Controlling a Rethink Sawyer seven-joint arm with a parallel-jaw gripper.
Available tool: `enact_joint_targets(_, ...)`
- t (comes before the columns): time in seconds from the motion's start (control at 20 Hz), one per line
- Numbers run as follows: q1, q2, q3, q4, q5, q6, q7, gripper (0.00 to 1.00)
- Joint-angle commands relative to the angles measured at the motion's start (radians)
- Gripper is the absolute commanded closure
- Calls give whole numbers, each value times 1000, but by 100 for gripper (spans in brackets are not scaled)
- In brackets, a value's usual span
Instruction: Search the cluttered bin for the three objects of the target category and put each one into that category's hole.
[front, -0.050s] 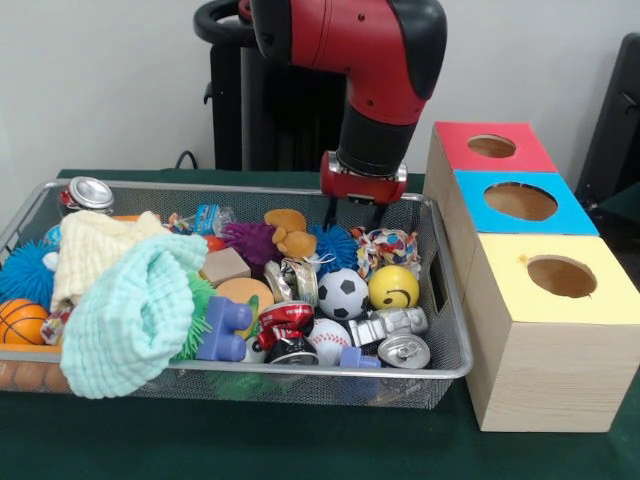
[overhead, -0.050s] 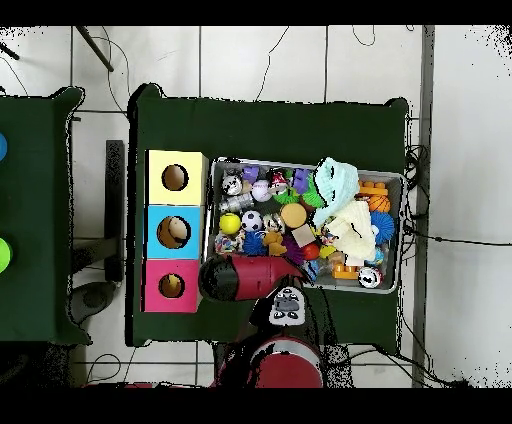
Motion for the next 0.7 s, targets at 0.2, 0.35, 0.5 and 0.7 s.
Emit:
enact_joint_targets(0.2, -8, 80, 61, -24, 17, -142, 177, 100)
enact_joint_targets(0.35, -21, 79, 78, -35, 14, -106, 150, 100)
enact_joint_targets(0.5, -29, 67, 88, -32, 21, -91, 148, 100)
enact_joint_targets(0.7, -14, 17, 81, -12, 29, -42, 148, 100)
